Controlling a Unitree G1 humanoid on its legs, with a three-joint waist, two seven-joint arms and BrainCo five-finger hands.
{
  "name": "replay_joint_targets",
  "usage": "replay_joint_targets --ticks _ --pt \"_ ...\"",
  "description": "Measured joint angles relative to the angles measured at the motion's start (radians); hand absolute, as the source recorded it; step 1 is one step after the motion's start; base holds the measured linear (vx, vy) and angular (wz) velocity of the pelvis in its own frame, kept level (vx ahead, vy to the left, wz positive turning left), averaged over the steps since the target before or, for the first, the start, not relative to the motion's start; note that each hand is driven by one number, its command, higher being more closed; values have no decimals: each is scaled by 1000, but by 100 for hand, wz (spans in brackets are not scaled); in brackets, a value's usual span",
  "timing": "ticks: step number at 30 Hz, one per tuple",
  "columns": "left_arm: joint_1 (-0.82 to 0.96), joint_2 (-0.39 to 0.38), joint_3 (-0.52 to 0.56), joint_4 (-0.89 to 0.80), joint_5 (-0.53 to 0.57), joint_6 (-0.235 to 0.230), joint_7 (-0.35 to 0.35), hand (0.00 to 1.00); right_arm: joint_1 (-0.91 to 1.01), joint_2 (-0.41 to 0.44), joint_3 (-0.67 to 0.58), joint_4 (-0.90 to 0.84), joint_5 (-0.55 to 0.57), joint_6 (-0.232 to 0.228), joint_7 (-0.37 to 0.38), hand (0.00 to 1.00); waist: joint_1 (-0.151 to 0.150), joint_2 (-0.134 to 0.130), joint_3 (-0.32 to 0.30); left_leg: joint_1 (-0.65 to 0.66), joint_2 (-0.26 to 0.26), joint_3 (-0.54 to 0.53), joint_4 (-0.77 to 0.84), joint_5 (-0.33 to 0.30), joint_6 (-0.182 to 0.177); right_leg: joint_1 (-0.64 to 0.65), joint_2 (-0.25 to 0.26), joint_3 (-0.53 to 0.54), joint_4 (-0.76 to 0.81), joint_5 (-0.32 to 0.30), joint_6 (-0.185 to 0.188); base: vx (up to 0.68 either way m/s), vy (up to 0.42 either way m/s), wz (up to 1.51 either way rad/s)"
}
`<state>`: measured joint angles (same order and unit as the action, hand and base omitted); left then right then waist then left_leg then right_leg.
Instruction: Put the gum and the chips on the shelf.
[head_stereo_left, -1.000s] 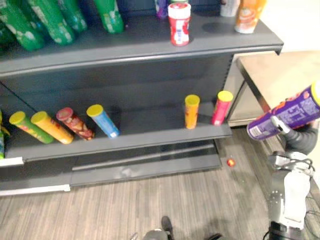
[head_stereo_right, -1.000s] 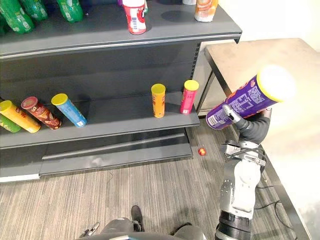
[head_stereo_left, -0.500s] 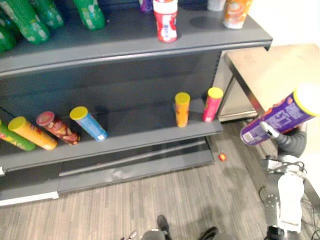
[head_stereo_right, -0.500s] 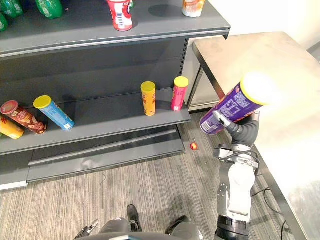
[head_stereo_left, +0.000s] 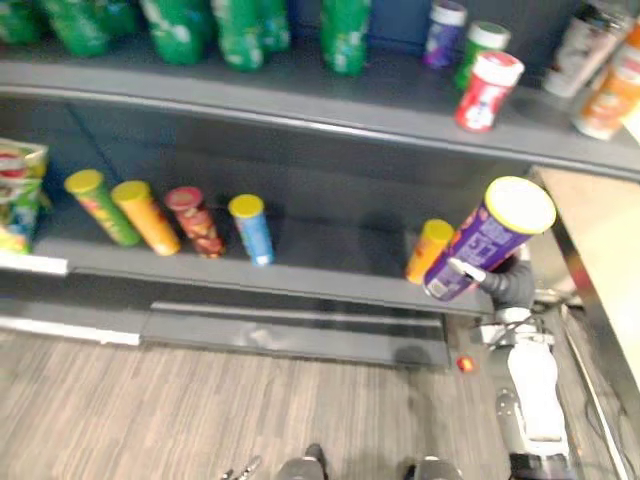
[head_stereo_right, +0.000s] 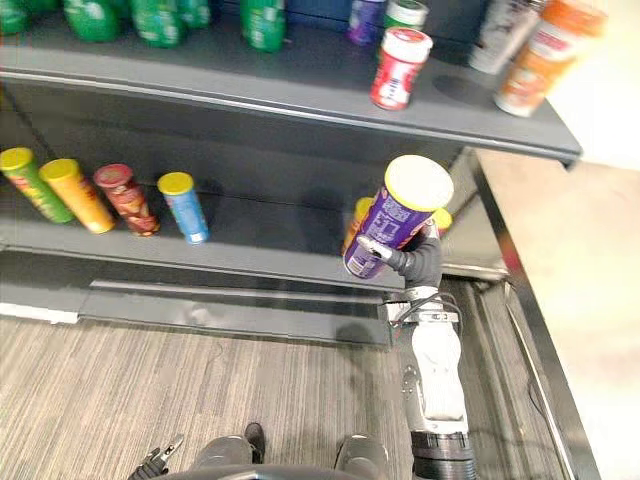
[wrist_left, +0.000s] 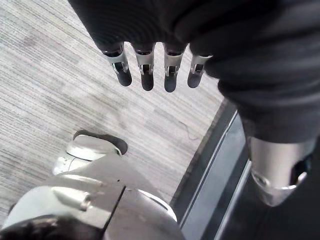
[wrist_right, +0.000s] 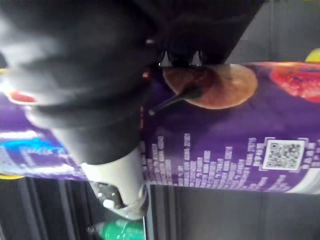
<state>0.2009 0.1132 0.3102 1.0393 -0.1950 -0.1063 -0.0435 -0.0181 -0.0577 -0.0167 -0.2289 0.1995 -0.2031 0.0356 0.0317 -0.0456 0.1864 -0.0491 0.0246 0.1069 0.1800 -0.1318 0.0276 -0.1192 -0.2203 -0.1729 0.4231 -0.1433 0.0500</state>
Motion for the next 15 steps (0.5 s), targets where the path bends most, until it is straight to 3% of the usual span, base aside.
replay_joint_targets --ticks 2,3,4,5,7,10,15 --pt "-10 1 -1 -1 0 -1 1 0 3 1 29 0 2 0 5 100 0 -8 -4 -4 -19 -42 24 -7 -12 -10 13 50 -66 11 16 109 -103 77" --pt "-9 6 0 -1 0 -2 1 0 3 13 36 -1 9 0 14 100 0 -16 -8 -14 -31 -66 55 -22 -34 3 10 54 -132 61 60 83 -176 67" --pt "-10 8 1 1 0 -2 1 0 4 19 35 -2 12 0 15 100 -2 -19 -10 -21 -31 -71 69 -30 -40 13 9 50 -147 53 73 99 -245 58" --pt "-8 2 4 0 -3 -4 1 0 3 20 36 -2 20 0 16 100 6 -5 -10 -28 -9 -86 86 -45 -60 41 32 38 -185 44 79 63 -281 21" --pt "-3 -16 12 11 -29 -4 1 0 7 22 39 -4 48 0 19 100 5 8 -11 -39 31 -94 82 -54 -78 59 73 15 -230 50 66 37 -236 8" --pt "-1 -28 24 35 -28 1 -2 0 56 27 36 -20 87 -1 28 100 -3 3 -20 -33 77 -113 13 -22 -113 76 118 -26 -278 57 33 57 -189 20" --pt "-13 -34 30 34 -7 1 0 0 92 24 27 -36 95 -9 40 100 -14 11 -25 6 93 -121 -119 57 -131 99 133 -72 -333 68 16 96 -108 25"
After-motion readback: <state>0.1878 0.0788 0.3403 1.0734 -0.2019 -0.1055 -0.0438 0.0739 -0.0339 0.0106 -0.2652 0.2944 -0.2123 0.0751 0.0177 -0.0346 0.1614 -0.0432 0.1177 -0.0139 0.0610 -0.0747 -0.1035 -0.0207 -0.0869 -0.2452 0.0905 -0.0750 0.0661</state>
